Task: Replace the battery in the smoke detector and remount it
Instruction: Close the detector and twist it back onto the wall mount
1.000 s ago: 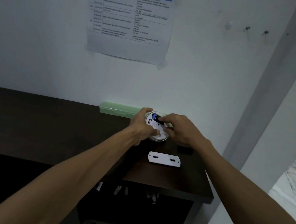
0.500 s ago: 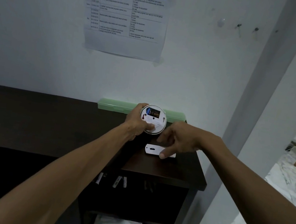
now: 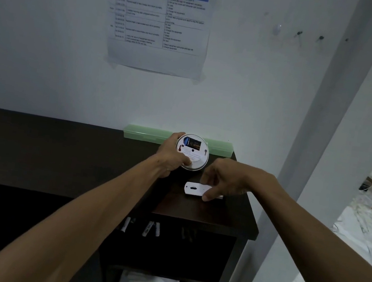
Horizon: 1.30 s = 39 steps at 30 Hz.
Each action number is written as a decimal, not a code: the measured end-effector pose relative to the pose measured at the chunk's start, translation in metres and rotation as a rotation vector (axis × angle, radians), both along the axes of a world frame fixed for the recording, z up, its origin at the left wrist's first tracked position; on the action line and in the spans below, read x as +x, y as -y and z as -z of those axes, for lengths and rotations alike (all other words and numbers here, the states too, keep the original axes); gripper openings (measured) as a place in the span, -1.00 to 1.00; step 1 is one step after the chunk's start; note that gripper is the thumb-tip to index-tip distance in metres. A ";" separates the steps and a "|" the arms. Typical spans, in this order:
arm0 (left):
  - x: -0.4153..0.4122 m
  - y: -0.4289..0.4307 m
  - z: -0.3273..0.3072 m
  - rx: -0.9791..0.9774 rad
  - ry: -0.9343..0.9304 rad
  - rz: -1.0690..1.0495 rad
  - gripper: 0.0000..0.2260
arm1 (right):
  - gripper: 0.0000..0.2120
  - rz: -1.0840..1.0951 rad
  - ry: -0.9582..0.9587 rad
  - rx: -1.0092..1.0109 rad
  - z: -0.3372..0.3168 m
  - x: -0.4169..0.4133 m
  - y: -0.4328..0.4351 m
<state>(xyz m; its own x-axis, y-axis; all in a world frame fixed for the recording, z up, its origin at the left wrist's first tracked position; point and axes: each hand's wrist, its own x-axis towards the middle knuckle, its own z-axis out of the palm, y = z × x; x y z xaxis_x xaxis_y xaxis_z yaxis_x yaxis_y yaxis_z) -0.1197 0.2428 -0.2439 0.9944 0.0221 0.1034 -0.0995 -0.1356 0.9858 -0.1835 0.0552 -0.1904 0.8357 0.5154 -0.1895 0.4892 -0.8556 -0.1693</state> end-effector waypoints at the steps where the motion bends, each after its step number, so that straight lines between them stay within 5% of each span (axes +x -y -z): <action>1: 0.000 -0.001 0.001 -0.016 -0.003 0.015 -0.13 | -0.57 0.006 0.017 0.013 -0.004 0.001 0.003; 11: 0.001 -0.008 0.008 -0.097 0.028 0.116 -0.12 | -0.63 0.046 0.522 0.160 -0.010 0.038 -0.008; 22: 0.006 -0.009 0.008 -0.112 0.051 0.175 -0.14 | -0.84 -0.047 0.629 0.131 0.007 0.046 -0.019; 39: 0.004 -0.010 0.005 -0.163 0.025 0.192 -0.27 | -0.71 0.046 0.653 0.261 0.018 0.054 -0.022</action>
